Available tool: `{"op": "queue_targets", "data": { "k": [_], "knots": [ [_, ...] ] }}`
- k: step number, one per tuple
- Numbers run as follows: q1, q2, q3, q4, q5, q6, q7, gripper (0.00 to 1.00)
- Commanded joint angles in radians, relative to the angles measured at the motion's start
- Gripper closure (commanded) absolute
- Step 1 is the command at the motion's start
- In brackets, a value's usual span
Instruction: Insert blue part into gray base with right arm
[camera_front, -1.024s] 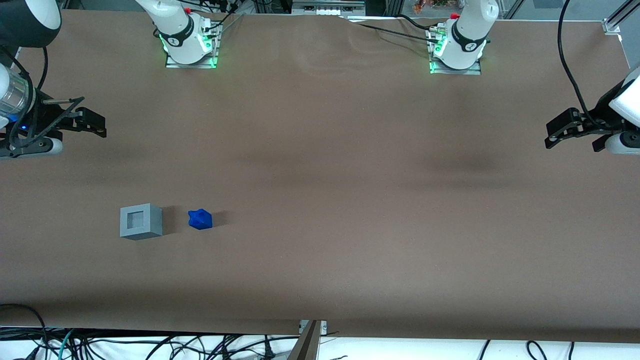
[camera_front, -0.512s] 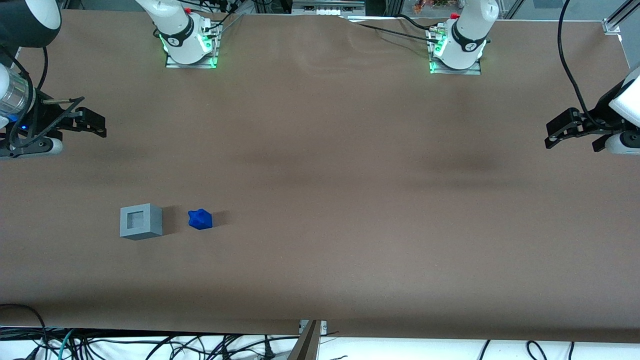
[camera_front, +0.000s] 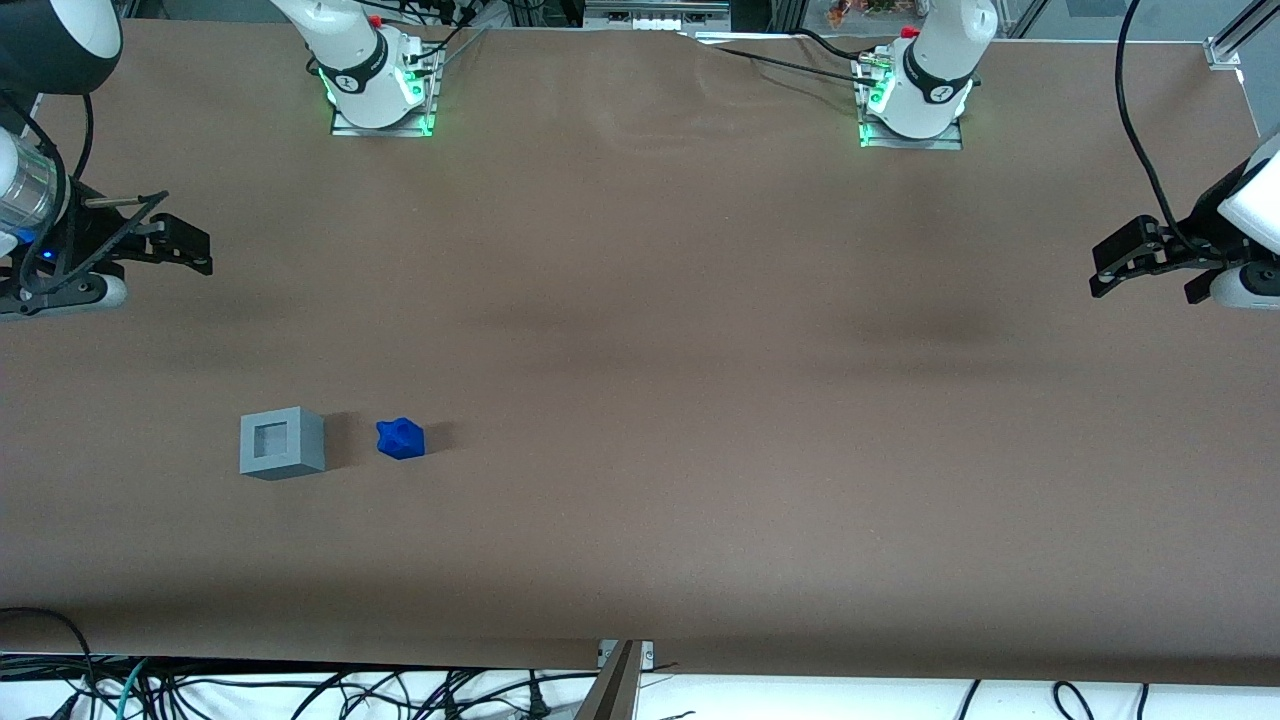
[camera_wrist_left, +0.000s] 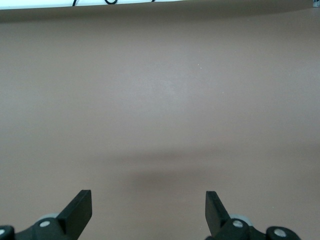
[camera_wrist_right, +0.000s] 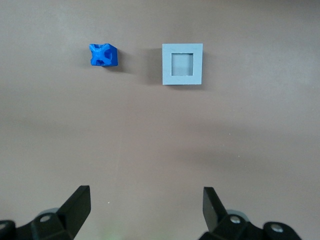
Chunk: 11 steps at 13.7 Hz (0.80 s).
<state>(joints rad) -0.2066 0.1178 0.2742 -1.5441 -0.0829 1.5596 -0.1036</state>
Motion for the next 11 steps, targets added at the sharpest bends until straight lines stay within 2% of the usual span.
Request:
{"op": "queue_targets", "data": {
  "k": [1,11],
  "knots": [
    [-0.005,-0.012,0.003,0.007,0.009,0.000,-0.024,0.01],
    [-0.005,-0.001,0.003,-0.001,0.022,0.017,-0.021,0.01]
  ]
}}
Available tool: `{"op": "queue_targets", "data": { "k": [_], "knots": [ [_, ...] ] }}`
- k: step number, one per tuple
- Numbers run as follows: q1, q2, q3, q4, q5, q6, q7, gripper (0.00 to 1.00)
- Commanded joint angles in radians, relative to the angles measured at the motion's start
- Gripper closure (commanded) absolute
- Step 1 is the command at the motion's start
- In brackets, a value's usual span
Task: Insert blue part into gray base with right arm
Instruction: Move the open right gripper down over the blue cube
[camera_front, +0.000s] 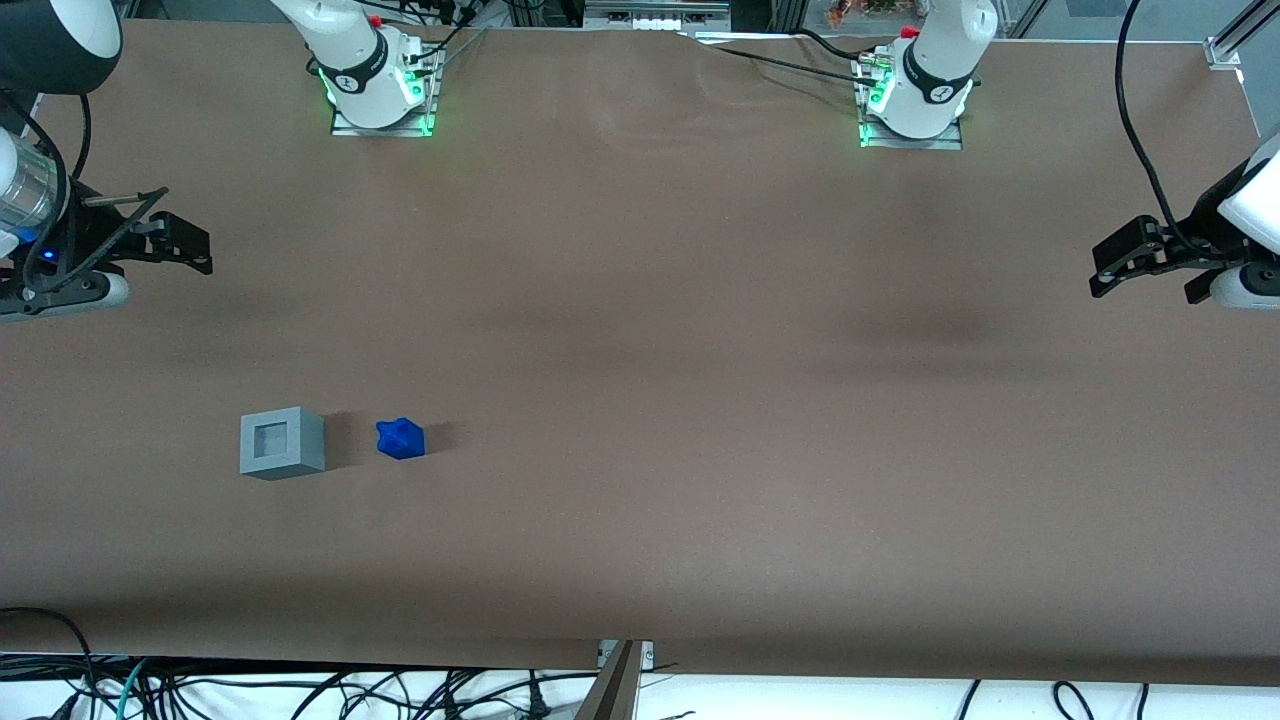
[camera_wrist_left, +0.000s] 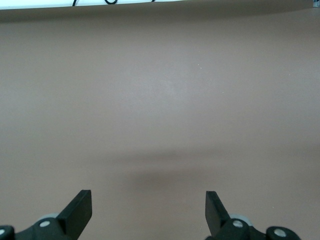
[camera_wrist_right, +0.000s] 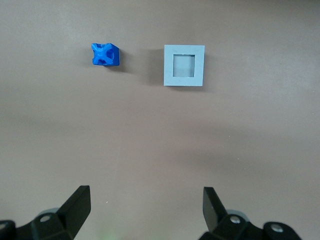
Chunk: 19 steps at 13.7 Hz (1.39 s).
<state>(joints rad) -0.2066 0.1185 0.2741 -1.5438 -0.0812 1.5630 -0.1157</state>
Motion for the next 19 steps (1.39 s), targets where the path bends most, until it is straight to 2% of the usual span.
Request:
{"op": "queue_targets", "data": {
  "k": [1,4,7,13,15,19],
  "knots": [
    [-0.005,0.006,0.005,-0.005,0.020,0.032,0.001,0.01],
    [-0.005,0.055,0.045,-0.034,0.015,0.107,0.117,0.01],
    [-0.002,0.107,0.088,-0.126,0.014,0.299,0.238,0.01],
    [0.038,0.315,0.092,-0.202,0.000,0.678,0.257,0.01],
    [0.064,0.380,0.091,-0.205,-0.034,0.776,0.255,0.01],
    [0.090,0.463,0.091,-0.203,-0.156,0.882,0.255,0.01]
  ]
}}
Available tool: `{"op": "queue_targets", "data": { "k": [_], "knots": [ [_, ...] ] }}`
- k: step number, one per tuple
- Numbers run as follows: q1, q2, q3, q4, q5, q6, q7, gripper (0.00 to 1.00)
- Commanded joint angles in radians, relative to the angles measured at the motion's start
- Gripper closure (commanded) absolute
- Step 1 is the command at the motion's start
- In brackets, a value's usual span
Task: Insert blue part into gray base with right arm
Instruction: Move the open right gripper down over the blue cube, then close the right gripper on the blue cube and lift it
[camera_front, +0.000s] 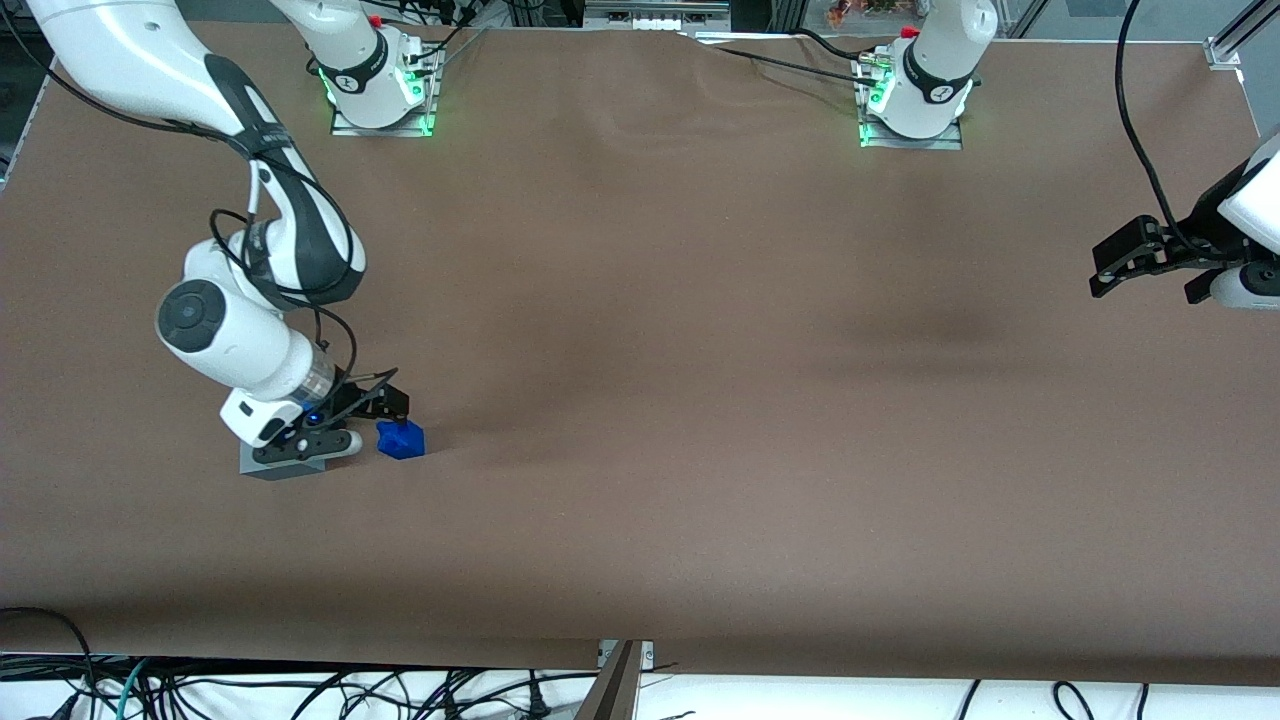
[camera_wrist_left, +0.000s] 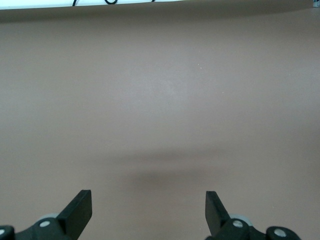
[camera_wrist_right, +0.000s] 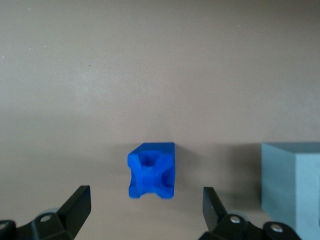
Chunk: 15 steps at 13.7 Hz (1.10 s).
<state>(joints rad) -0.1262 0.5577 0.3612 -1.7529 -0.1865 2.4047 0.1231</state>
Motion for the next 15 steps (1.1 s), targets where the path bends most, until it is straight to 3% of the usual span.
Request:
{"op": "queue_targets", "data": {
  "k": [1,4,8,10,13,15],
  "knots": [
    [0.016,0.040,0.004,0.006,-0.070,0.065,0.018,0.01],
    [0.022,0.080,0.002,0.007,-0.080,0.115,0.026,0.04],
    [0.020,0.108,-0.008,0.004,-0.090,0.143,0.024,0.19],
    [0.020,0.108,-0.015,0.003,-0.091,0.142,0.024,0.40],
    [0.017,0.097,-0.018,0.004,-0.090,0.116,0.018,0.86],
    [0.017,0.053,-0.018,0.021,-0.080,0.030,0.015,0.90]
  ]
}}
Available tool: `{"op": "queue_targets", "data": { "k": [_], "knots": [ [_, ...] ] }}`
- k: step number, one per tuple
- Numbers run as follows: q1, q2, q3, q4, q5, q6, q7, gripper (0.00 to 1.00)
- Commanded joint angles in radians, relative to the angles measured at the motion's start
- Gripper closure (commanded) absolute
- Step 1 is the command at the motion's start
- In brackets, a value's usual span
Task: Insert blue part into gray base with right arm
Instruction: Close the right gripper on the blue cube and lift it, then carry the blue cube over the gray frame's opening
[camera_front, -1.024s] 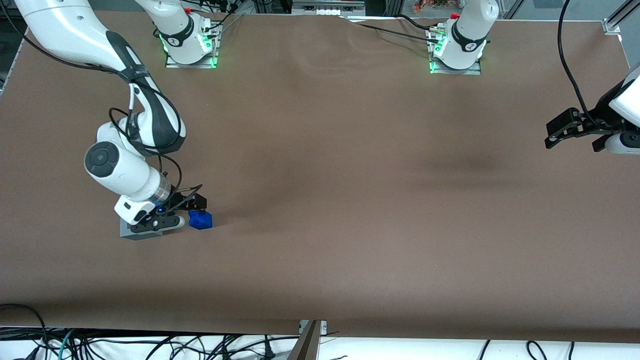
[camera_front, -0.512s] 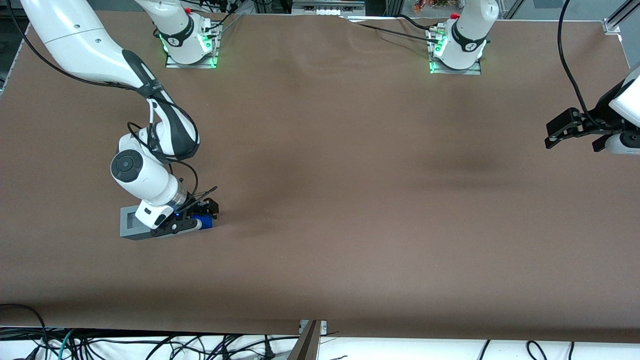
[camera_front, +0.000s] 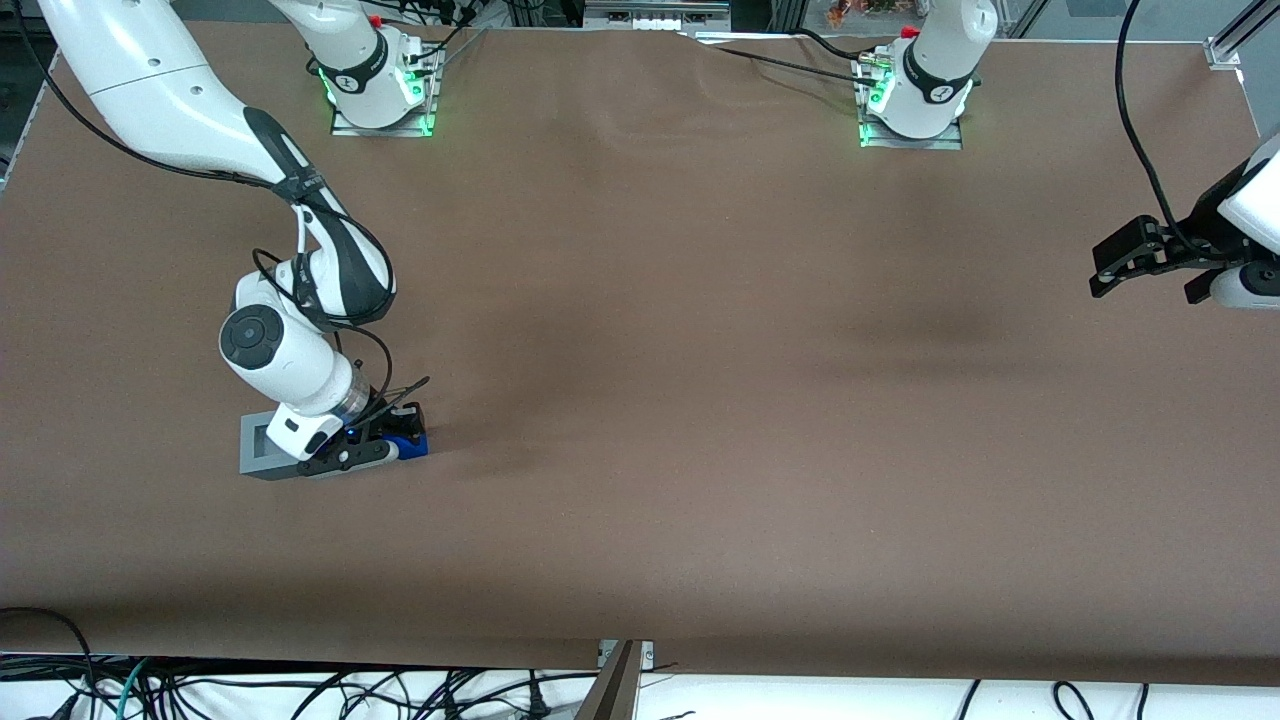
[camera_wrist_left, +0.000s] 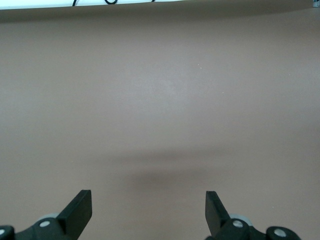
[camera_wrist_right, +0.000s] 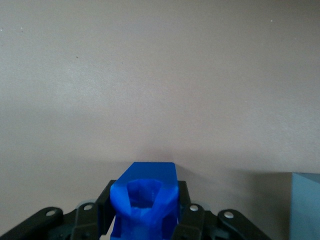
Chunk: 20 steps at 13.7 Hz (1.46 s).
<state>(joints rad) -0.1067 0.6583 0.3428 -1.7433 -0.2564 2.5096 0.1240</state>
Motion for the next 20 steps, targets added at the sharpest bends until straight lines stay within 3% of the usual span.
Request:
{"op": "queue_targets", "data": {
  "k": [1,4,8,20],
  "knots": [
    [-0.005,-0.081,0.001,0.016,-0.006,-0.121,0.013,0.90],
    [-0.051,-0.196,-0.001,0.037,0.046,-0.312,-0.053,0.90],
    [-0.114,-0.210,-0.088,0.074,0.170,-0.353,-0.360,0.90],
    [-0.139,-0.112,-0.125,0.125,0.180,-0.284,-0.414,0.90]
  ]
}}
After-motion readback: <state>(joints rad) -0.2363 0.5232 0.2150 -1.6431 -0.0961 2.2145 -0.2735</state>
